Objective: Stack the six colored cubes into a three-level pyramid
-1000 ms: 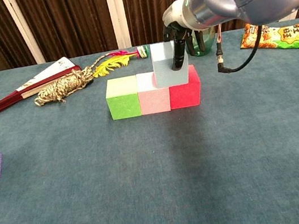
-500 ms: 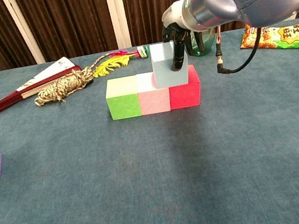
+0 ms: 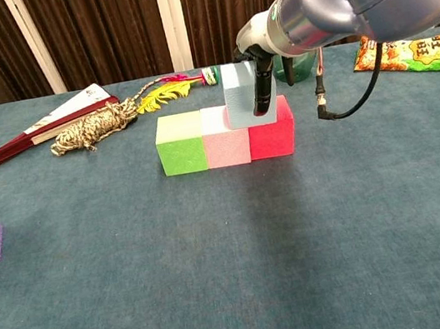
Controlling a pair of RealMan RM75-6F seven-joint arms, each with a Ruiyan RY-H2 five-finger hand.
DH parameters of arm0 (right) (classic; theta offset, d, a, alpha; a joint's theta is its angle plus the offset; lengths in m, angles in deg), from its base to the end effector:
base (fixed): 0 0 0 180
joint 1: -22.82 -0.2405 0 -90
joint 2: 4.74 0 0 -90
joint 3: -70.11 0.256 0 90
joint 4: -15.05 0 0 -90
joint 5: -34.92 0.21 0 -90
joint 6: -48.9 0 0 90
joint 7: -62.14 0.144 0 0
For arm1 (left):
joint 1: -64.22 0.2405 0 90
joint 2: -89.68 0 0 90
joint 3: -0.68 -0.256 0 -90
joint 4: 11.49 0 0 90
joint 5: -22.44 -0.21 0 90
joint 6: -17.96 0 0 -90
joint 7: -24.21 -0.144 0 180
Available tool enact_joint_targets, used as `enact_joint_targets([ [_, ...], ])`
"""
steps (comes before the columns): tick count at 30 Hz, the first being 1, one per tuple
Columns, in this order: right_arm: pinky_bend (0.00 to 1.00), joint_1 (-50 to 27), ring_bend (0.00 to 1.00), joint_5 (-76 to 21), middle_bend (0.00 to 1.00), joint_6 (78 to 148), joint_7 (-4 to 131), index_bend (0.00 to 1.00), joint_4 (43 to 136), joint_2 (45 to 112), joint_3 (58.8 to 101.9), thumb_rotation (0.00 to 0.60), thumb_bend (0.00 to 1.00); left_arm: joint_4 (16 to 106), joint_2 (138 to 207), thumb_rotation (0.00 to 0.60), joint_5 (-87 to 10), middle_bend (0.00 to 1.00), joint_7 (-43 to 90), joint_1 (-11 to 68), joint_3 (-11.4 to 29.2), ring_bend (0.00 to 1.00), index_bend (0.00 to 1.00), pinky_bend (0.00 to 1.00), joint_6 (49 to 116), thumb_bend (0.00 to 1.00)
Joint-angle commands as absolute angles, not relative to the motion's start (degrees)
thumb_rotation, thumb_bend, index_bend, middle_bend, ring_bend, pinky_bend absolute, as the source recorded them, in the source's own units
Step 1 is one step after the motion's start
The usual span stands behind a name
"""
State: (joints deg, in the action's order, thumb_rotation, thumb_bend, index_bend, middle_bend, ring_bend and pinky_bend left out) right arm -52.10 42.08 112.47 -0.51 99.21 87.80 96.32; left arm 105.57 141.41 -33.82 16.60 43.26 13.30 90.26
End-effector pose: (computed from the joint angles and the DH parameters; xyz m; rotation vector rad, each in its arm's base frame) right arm -0.0073 -0.4124 -0.0175 1.6785 -1.1321 0.5013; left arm -0.2253 0.2665 0.1894 -1.2609 -1.1522 -0.9493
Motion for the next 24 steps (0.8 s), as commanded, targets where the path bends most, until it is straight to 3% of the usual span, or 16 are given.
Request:
enact_joint_targets([
  [1,0.29,-51.8,0.09,41.49,0.06,112.97,0.15,0.0,100.49,87.29,96.46,0.6,0.3,105.6,141.31,0.6,-33.93,0.0,16.75,43.33,13.35,0.01,0.0,0.08,90.35,0.13],
  [6,0.17,-50.96,0.0,39.74,0.0,114.29,1.83,0.0,103.78,85.84,96.71,0.6,0.3,105.69,141.07,0.6,-34.15,0.0,17.2,43.5,13.49,0.01,0.0,0.08,90.57,0.13],
  [14,0.11,-46.5,0.0,33.15,0.0,117.29,6.46,0.0,113.18,79.79,95.5,0.6,0.3,105.9,140.79,0.6,-34.86,0.0,17.45,43.85,13.33,0.01,0.0,0.08,90.91,0.13],
  [24,0.06,-31.69,0.0,14.48,0.0,123.15,21.43,0.0,125.83,69.48,88.33,0.6,0.3,105.82,141.47,0.6,-36.14,0.0,16.54,44.33,12.88,0.01,0.0,0.08,92.3,0.11],
])
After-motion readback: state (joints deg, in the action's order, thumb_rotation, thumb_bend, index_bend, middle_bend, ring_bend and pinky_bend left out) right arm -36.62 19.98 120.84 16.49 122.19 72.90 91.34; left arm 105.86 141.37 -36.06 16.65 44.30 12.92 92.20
